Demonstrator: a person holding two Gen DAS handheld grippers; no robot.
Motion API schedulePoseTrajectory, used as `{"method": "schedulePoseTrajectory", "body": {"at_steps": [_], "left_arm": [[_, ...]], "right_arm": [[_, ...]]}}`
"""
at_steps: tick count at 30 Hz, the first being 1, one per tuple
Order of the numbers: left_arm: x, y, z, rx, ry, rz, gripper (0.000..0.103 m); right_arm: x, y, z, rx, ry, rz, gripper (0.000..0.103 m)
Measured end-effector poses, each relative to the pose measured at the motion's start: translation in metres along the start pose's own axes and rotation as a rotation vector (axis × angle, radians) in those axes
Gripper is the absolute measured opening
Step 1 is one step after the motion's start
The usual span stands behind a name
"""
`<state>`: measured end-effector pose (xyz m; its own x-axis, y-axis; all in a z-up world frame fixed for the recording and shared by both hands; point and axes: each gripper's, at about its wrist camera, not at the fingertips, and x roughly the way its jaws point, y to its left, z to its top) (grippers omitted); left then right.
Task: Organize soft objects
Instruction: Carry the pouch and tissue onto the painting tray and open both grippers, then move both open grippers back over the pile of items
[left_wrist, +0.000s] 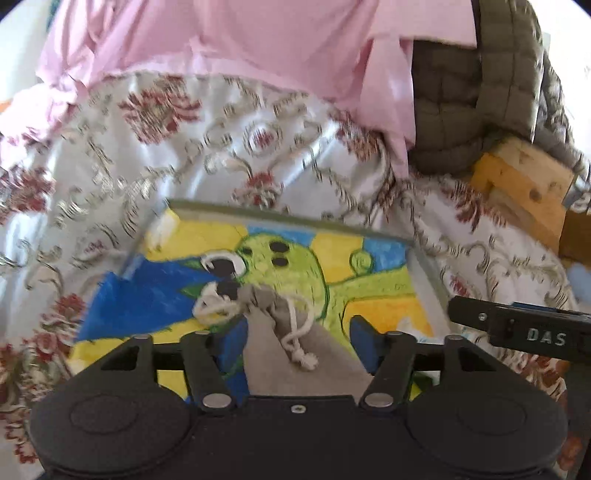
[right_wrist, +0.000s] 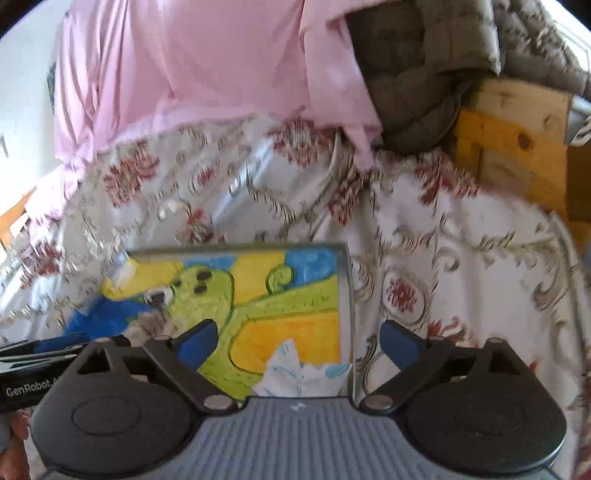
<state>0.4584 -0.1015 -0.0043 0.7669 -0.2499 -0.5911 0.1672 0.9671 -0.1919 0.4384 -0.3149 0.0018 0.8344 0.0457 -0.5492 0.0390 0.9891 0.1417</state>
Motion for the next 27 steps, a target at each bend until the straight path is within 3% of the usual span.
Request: {"method": "schedulePoseTrajectory", "body": {"at_steps": [6, 13, 21, 27], "left_arm": [[-0.063, -0.009, 0.007, 0.008, -0.13, 0.015, 0.083], [-0.143, -0.021, -0.006, 0.065, -0.259, 0.063, 0.1], [-0.219, -0.027, -0.05, 0.079, -0.334, 0.071, 0.102], [-0.26, -0.022, -0.088, 0.071, -0.374, 0.086, 0.102]], "right_arm": [[-0.064, 0.0, 0.003, 0.05, -0.109, 0.026, 0.103], [-0.138, 0.001, -0.025, 0.092, -0.24, 0.086, 0.103], [-0.209, 0.014, -0.071, 0.036, -0.419, 0.083, 0.103], [-0.244, 0.033, -0.118, -0.025, -0.51, 0.021, 0.103]]}}
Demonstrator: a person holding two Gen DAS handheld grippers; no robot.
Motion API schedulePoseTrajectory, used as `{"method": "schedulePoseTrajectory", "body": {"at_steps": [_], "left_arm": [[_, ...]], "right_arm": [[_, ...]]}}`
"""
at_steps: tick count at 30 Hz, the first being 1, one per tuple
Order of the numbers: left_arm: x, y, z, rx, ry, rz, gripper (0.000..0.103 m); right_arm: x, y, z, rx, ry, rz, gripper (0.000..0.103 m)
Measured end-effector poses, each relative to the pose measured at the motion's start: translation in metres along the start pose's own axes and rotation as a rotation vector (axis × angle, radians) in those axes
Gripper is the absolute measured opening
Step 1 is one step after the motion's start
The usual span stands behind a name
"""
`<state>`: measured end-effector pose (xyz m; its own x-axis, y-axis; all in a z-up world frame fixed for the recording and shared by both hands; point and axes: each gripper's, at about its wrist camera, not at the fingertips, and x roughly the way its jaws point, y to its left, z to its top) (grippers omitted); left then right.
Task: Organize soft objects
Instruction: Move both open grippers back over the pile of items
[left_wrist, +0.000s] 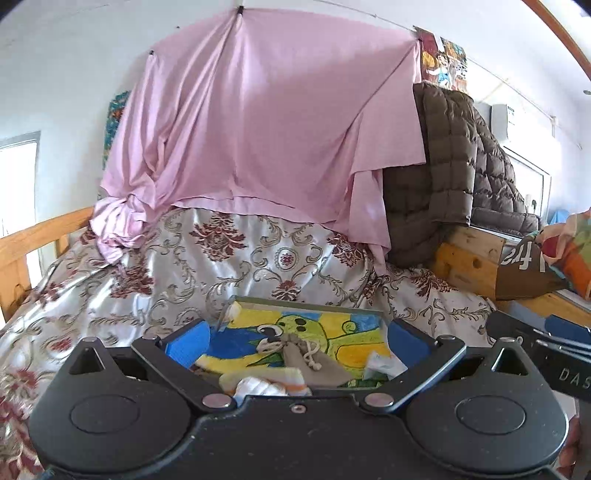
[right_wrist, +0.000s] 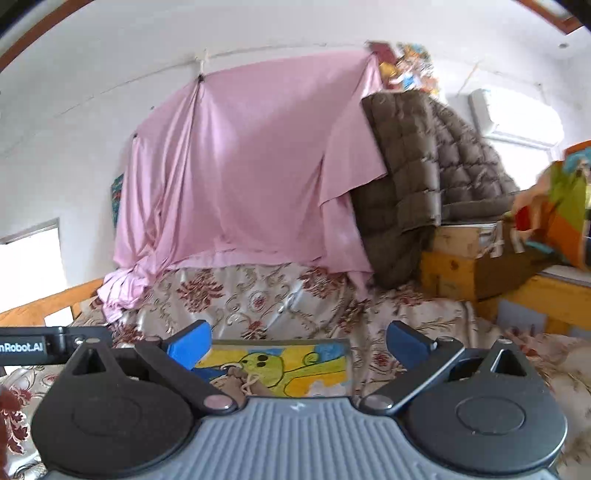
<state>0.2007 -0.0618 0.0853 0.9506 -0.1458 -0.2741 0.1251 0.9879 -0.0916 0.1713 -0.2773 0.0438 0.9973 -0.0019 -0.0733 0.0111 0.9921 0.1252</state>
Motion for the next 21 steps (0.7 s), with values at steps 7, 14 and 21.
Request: {"method": "schedulePoseTrajectory", "body": {"at_steps": [7, 14, 21], "left_arm": [[-0.044, 0.015, -0.024, 0.012, 0.01, 0.06, 0.102], [-0.075, 0.044, -0.053, -0.002, 0.068, 0.067, 0.102], [-0.09, 0.066, -0.08, 0.01, 0.139, 0.056, 0.102]], "right_arm": [[-0.033, 0.006, -0.013, 0.049, 0.086, 0.045, 0.103], [-0.054, 0.012, -0.028, 0.092, 0.21, 0.074, 0.103], [-0.065, 0.026, -0.044, 0.059, 0.333, 0.028, 0.103]]}}
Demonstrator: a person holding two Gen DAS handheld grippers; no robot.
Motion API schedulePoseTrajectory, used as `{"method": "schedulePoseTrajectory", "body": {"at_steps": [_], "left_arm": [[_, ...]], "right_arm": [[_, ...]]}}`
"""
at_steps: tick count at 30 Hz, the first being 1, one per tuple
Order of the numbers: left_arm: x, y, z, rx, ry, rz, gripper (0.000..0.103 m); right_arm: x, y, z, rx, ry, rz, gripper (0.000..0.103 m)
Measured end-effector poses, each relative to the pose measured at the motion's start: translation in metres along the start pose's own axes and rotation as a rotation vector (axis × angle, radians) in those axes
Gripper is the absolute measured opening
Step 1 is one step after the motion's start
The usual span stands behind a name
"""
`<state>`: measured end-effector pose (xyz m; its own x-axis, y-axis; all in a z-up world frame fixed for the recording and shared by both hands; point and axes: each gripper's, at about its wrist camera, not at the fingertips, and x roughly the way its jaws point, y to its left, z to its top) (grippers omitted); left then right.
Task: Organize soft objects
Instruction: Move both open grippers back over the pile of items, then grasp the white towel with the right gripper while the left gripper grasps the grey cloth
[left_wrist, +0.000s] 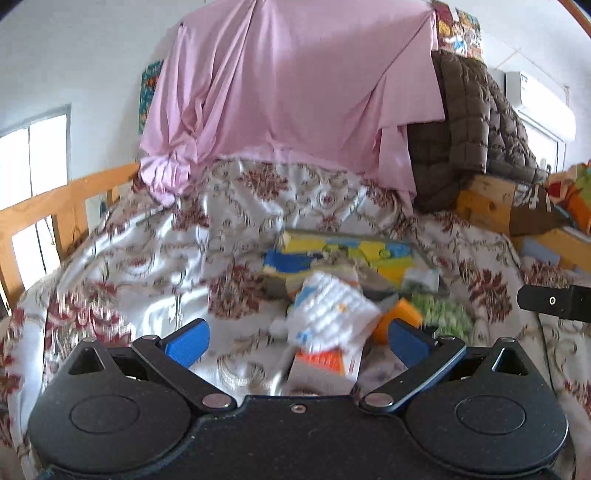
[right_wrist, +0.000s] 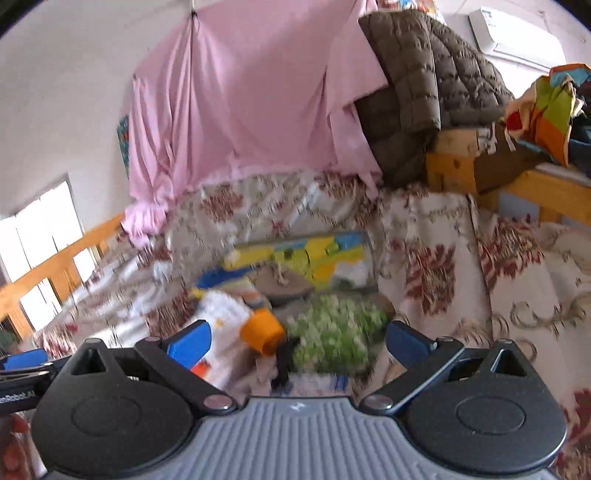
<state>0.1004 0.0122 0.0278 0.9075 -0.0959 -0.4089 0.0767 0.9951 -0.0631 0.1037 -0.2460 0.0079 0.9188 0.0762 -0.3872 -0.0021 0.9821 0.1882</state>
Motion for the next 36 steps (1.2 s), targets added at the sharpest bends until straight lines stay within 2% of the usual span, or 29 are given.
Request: {"method": "schedulePoseTrajectory", "body": {"at_steps": [7, 21, 29, 32, 36], "left_arm": [[0.006, 0.011, -0.021, -0.02, 0.099, -0.011, 0.102], [0.04, 0.013, -0.022, -0.009, 0.235, -0.011, 0.102], [0.066, 0.005, -0.022, 0.028, 0.277, -0.042, 0.102], [0.076, 0.002, -0.023, 0.037, 0.301, -0.066, 0.102], [0.095, 0.0, -0.026, 0.035, 0.36, -0.103, 0.102]], "right_arm": [[0.006, 0.014, -0.015, -0.059, 0.092, -0.032, 0.103], [0.033, 0.029, -0.027, -0.159, 0.229, -0.054, 0.103], [0.051, 0.03, -0.033, -0.182, 0.315, -0.069, 0.103], [0.061, 0.031, -0.037, -0.19, 0.372, -0.077, 0.103], [0.085, 0.028, -0.047, -0.181, 0.513, -0.089, 0.103]]}}
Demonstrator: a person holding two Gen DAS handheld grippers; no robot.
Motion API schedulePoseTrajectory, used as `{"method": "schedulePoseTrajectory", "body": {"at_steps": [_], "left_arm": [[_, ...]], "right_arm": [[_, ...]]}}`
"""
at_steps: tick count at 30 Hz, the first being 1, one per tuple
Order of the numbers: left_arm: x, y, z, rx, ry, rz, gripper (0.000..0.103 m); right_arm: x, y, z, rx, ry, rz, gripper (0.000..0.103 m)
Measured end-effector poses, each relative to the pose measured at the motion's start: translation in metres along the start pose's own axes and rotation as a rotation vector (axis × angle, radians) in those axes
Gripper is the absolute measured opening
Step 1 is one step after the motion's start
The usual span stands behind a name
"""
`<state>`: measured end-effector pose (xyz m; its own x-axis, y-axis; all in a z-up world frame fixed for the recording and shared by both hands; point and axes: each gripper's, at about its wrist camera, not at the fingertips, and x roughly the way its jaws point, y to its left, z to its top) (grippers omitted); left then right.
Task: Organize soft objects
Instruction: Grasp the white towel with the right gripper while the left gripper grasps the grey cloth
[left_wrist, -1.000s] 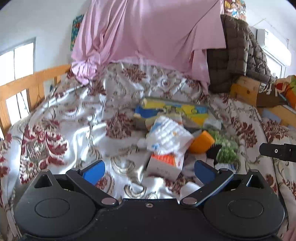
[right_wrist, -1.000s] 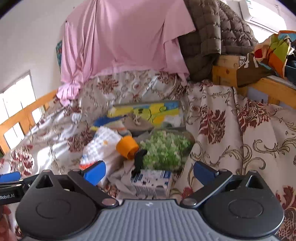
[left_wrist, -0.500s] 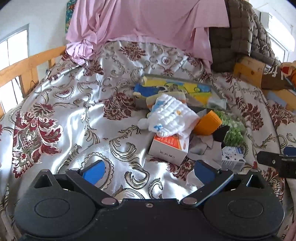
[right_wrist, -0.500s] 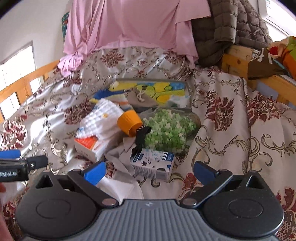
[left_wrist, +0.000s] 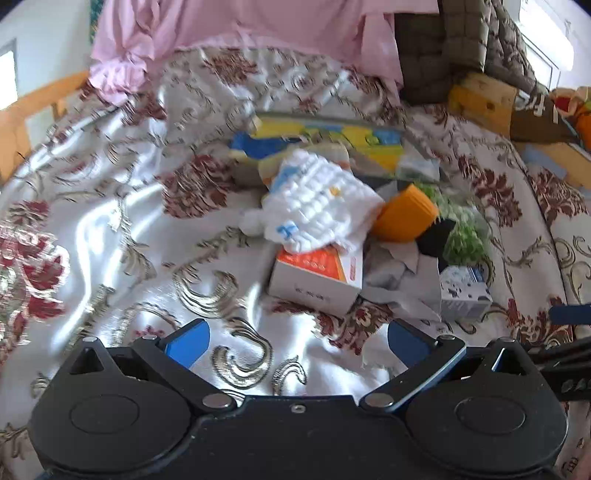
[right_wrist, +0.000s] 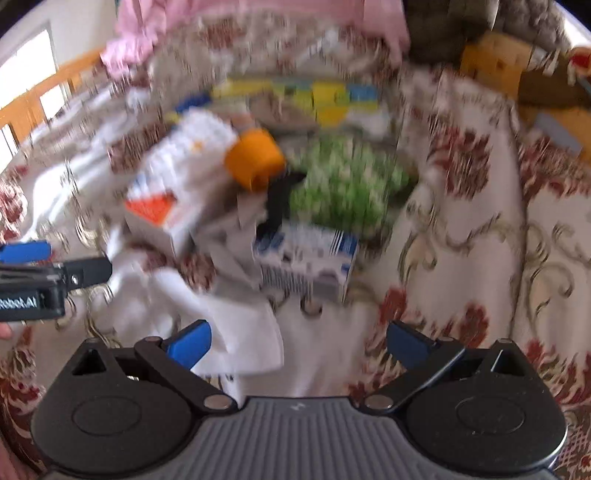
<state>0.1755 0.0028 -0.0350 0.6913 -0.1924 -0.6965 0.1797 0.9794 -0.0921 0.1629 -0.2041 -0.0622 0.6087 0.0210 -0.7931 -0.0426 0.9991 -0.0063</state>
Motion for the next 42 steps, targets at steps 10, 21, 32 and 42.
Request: {"method": "schedulePoseTrajectory", "body": {"at_steps": [10, 21, 32, 42], "left_arm": [[0.024, 0.006, 0.013, -0.069, 0.037, -0.154, 0.102], [0.042, -0.003, 0.017, -0.05, 0.035, -0.294, 0.102], [0.043, -0.004, 0.014, -0.045, 0.048, -0.377, 0.096], [0.077, -0.02, 0.007, -0.196, 0.105, -0.488, 0.071]], "right_arm": [[0.029, 0.026, 0.001, -0.094, 0.038, 0.091, 0.103], [0.063, 0.045, 0.0, -0.136, 0.11, 0.096, 0.085], [0.05, 0.019, -0.001, -0.026, 0.103, -0.033, 0.025], [0.037, -0.03, 0.0, 0.266, 0.059, -0.108, 0.014]]}}
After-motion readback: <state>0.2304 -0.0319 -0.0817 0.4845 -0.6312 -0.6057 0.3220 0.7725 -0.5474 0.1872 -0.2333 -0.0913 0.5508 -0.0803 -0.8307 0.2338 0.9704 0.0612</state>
